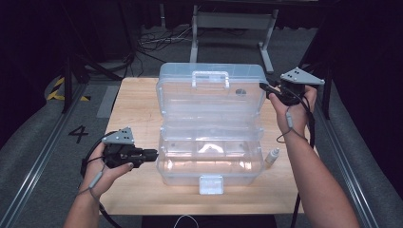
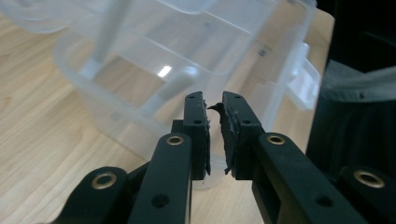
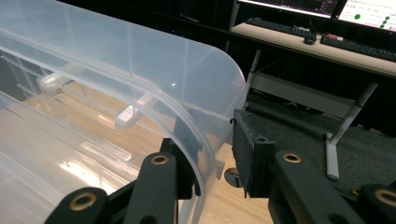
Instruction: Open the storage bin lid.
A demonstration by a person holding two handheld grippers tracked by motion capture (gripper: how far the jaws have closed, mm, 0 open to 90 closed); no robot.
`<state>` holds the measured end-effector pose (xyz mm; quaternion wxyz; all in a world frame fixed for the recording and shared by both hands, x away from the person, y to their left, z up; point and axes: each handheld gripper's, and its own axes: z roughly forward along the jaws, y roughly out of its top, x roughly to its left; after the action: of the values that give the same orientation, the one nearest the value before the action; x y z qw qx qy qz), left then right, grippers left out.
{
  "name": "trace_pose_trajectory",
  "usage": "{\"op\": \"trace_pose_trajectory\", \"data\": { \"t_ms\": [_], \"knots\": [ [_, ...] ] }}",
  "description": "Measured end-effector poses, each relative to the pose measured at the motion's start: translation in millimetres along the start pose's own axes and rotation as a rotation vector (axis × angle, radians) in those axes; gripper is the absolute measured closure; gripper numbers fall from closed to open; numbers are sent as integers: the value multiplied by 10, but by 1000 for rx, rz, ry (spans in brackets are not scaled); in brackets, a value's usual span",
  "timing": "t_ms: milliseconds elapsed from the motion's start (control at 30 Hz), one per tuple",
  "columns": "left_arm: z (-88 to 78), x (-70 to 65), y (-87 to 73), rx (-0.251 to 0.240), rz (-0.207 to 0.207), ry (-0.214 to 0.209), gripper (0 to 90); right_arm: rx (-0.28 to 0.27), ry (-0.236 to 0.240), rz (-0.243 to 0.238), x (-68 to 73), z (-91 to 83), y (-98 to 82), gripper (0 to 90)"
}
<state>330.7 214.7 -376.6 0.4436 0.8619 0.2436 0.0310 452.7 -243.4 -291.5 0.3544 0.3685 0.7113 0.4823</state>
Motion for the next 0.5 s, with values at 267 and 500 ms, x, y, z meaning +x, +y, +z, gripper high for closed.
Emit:
{"op": "trace_pose_trajectory", "data": {
  "t_ms": [267, 500],
  "knots": [
    [238, -102, 27, 84, 70, -92, 756, 7, 15, 16, -22, 9, 6, 702],
    [416, -159, 26, 167, 98, -97, 694, 7, 15, 22, -30, 31, 8, 705]
  ]
}}
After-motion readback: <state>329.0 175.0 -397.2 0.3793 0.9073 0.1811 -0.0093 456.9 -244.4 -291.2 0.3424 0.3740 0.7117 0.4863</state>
